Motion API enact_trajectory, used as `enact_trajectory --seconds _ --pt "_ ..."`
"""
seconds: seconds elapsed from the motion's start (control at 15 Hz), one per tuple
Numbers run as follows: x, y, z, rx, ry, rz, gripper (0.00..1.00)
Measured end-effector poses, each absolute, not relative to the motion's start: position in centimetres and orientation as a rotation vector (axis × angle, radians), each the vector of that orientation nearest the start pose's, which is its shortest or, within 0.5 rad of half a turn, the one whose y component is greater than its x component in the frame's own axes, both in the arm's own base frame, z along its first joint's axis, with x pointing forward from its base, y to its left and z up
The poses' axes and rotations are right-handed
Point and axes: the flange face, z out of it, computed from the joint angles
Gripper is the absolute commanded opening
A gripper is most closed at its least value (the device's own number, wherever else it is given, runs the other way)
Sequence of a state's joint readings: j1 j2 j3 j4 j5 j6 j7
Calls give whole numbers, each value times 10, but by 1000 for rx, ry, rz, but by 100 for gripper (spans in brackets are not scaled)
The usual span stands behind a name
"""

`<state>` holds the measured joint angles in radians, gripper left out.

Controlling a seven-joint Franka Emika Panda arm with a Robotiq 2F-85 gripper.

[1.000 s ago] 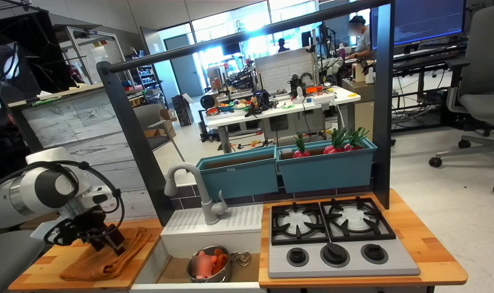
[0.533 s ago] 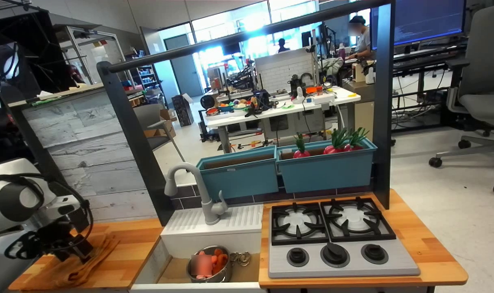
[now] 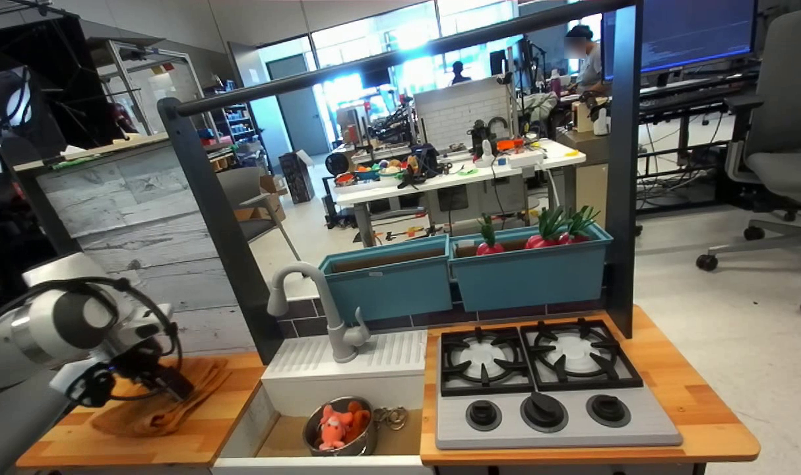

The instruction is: Use the towel to wipe the left side of the countertop, remove two plush toys from the silver pot and put them on the stove, place one plush toy from the pot on the left side of the countertop

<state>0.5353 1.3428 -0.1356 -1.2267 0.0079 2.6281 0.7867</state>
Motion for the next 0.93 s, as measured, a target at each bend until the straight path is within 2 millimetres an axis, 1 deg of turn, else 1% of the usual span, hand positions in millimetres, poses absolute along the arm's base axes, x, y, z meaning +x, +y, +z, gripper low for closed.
enact_trajectory --seconds 0.2,0.27,0.33,0.4,0.47,0.53,0.6,0.73,0.93 --pt "660 221 -53 -3158 687 -203 100" --pt "663 204 -53 -3152 736 -194 100" --pt "664 194 -53 -3146 765 -184 100" --pt "664 191 -54 -3141 770 -172 100" --pt "662 194 -54 -3140 755 -163 100" --pt "659 203 -54 -3143 715 -154 100" --pt "654 217 -54 -3146 658 -141 100" --pt "635 258 -54 -3149 495 -111 100" --pt "597 332 -54 -3131 233 -154 100"
